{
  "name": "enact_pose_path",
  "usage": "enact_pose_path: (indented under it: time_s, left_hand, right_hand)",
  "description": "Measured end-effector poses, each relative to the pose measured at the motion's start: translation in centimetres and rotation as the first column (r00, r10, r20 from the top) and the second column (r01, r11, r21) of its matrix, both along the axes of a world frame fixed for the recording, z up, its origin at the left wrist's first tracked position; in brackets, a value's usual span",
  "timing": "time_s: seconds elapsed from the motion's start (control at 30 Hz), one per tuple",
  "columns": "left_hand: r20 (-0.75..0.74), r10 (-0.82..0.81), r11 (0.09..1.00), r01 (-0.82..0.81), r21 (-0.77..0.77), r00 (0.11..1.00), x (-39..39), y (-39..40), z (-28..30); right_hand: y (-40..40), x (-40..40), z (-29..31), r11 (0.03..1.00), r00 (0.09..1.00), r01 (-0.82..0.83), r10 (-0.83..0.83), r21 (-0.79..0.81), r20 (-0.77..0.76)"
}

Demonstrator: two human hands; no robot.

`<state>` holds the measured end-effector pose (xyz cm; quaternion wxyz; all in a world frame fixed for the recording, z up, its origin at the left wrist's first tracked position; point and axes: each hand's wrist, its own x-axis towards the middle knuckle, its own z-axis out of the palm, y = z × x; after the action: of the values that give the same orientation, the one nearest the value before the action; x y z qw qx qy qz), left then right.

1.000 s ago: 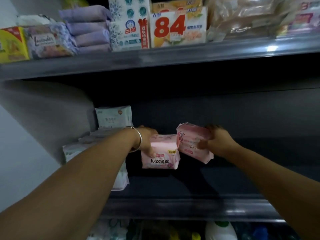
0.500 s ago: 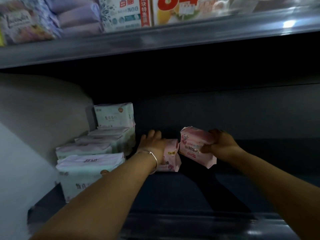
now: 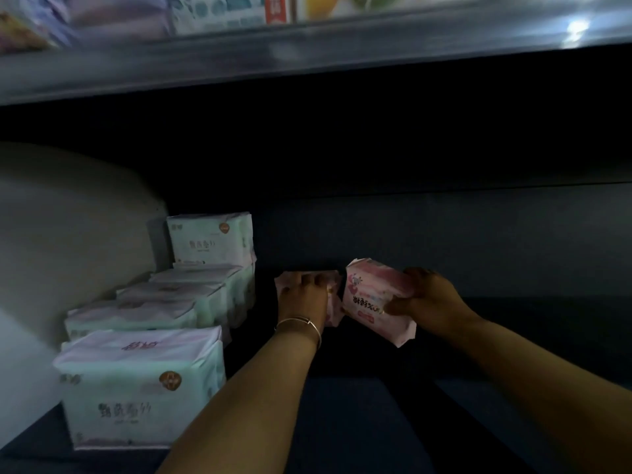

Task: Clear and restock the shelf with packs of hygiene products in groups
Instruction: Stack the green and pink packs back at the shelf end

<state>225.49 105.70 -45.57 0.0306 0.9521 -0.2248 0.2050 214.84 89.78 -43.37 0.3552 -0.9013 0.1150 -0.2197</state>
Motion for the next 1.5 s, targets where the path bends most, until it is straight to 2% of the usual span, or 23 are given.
enact_pose_path:
  time_s: [0.23, 0.43, 0.53, 0.6, 0.63, 0.67, 0.73, 0.8, 0.9, 0.97, 1.03, 1.07, 1.1, 1.17, 1.23, 1.3, 1.4, 1.5]
  left_hand:
    - [-0.003, -0.018, 0.999, 0.018, -0.045, 1.000, 3.9, -1.2, -0.9]
    - [0.015, -0.029, 1.000, 0.029, 0.002, 0.999, 4.3, -1.4, -0.6]
    - [-0.080, -0.045, 0.998, 0.042, -0.041, 0.996, 4.3, -1.2, -0.3]
    - [-0.107, -0.020, 0.993, 0.007, -0.118, 0.994, 4.1, -1.1, -0.5]
    - [-0.074, -0.019, 0.978, 0.004, -0.208, 0.997, 4.0, -1.1, -0.6]
    - [-0.064, -0.060, 0.933, 0.033, -0.358, 0.996, 2.9, -1.0, -0.3]
    - [-0.095, -0.224, 0.777, 0.119, -0.618, 0.970, -0.1, -0.7, 0.5]
    - [-0.253, -0.398, 0.656, 0.081, -0.751, 0.882, -3.1, -0.3, 1.4]
    - [-0.437, -0.622, 0.538, -0.050, -0.841, 0.649, -6.7, 0.0, 2.0]
    - [-0.467, -0.672, 0.505, -0.105, -0.856, 0.575, -7.9, 0.5, 2.0]
    - [-0.432, -0.680, 0.454, -0.124, -0.883, 0.592, -8.4, 1.5, 2.5]
    - [-0.427, -0.663, 0.473, -0.099, -0.876, 0.614, -8.3, 2.0, 2.8]
    - [-0.435, -0.636, 0.523, -0.058, -0.850, 0.638, -8.3, 2.6, 3.3]
    - [-0.457, -0.540, 0.686, 0.056, -0.725, 0.706, -8.2, 3.7, 4.2]
    - [-0.448, -0.479, 0.782, 0.134, -0.609, 0.755, -8.3, 4.2, 4.8]
    - [-0.468, -0.428, 0.844, 0.157, -0.514, 0.773, -8.1, 4.3, 5.0]
    - [-0.484, -0.369, 0.903, 0.182, -0.390, 0.793, -7.4, 4.6, 4.7]
    - [-0.456, -0.312, 0.925, 0.157, -0.346, 0.834, -6.3, 4.7, 3.5]
  right_hand:
    - [-0.9, 2.7, -1.0, 0.999, 1.000, -0.002, 0.002, 0.041, 0.004]
    - [-1.1, 3.3, -1.4, 0.990, 1.000, 0.007, -0.007, 0.137, -0.001]
    - [-0.8, 2.8, -1.3, 0.974, 0.999, 0.015, -0.024, 0.228, 0.039]
    - [-0.5, 2.2, -1.3, 0.910, 0.995, -0.006, -0.035, 0.415, 0.090]
    - [-0.3, 1.7, -1.3, 0.856, 0.994, -0.022, -0.038, 0.516, 0.107]
    - [-0.2, 1.3, -1.4, 0.792, 0.993, -0.038, -0.041, 0.609, 0.115]
    - [0.3, 0.5, -1.5, 0.644, 0.990, -0.062, -0.054, 0.762, 0.127]
    - [1.0, -0.3, -1.6, 0.508, 0.991, -0.059, -0.074, 0.860, 0.112]
    - [2.4, -1.6, -2.2, 0.378, 0.991, -0.127, 0.011, 0.917, 0.132]
    - [3.2, -2.9, -2.8, 0.425, 0.985, -0.163, 0.119, 0.890, 0.123]
    - [3.4, -4.4, -3.0, 0.511, 0.975, -0.185, 0.202, 0.840, 0.092]
    - [3.3, -5.2, -2.8, 0.547, 0.972, -0.209, 0.210, 0.811, 0.109]
    - [3.0, -5.8, -2.5, 0.589, 0.971, -0.231, 0.193, 0.774, 0.143]
    - [2.7, -6.6, -1.5, 0.742, 0.968, -0.251, 0.185, 0.622, 0.170]
    - [2.9, -7.0, -0.5, 0.833, 0.949, -0.313, 0.290, 0.456, 0.121]
    - [3.6, -6.6, -0.2, 0.841, 0.922, -0.374, 0.382, 0.391, 0.060]
    - [4.7, -4.9, -0.9, 0.873, 0.936, -0.342, 0.350, 0.348, 0.042]
    - [5.7, -3.0, -1.8, 0.889, 0.948, -0.306, 0.319, 0.341, 0.020]
